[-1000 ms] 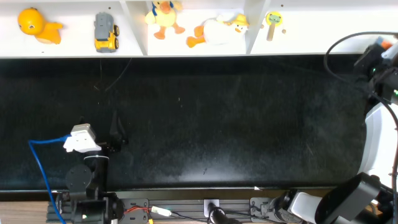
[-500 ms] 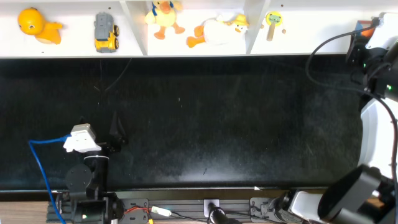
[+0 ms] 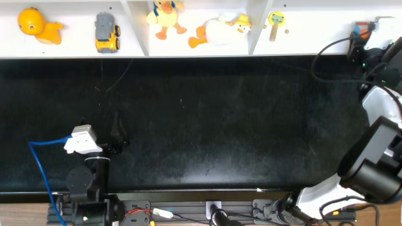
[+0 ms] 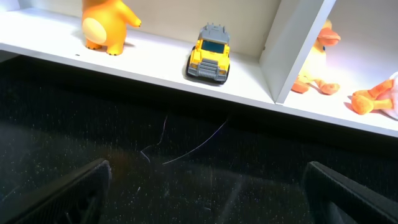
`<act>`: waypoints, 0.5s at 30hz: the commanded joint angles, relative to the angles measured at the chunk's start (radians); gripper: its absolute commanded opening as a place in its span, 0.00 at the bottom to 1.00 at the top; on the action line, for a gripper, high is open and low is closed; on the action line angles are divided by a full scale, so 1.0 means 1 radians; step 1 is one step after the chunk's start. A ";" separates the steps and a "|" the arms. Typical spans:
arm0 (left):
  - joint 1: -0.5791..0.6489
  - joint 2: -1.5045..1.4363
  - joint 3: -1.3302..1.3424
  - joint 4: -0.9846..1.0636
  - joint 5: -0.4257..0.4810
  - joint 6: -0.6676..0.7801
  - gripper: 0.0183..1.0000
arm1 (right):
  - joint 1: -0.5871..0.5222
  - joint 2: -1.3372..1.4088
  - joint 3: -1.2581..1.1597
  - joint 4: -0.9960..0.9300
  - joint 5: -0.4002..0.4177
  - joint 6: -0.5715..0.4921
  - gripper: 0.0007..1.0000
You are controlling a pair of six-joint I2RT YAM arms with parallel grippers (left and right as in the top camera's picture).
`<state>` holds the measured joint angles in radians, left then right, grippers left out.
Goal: Store Toys
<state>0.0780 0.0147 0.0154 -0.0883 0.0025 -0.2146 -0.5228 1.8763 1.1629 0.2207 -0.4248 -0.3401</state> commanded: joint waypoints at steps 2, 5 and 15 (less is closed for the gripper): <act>-0.007 -0.012 -0.008 0.005 -0.012 0.004 1.00 | 0.001 0.043 0.024 0.098 -0.107 0.027 0.04; -0.007 -0.012 -0.008 0.005 -0.012 0.004 1.00 | 0.001 0.076 0.024 0.158 -0.107 0.051 0.04; -0.007 -0.012 -0.008 0.005 -0.012 0.004 1.00 | 0.021 0.180 0.024 0.288 -0.106 0.131 0.04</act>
<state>0.0780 0.0147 0.0154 -0.0883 0.0021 -0.2142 -0.5171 2.0460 1.1648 0.4900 -0.5175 -0.2394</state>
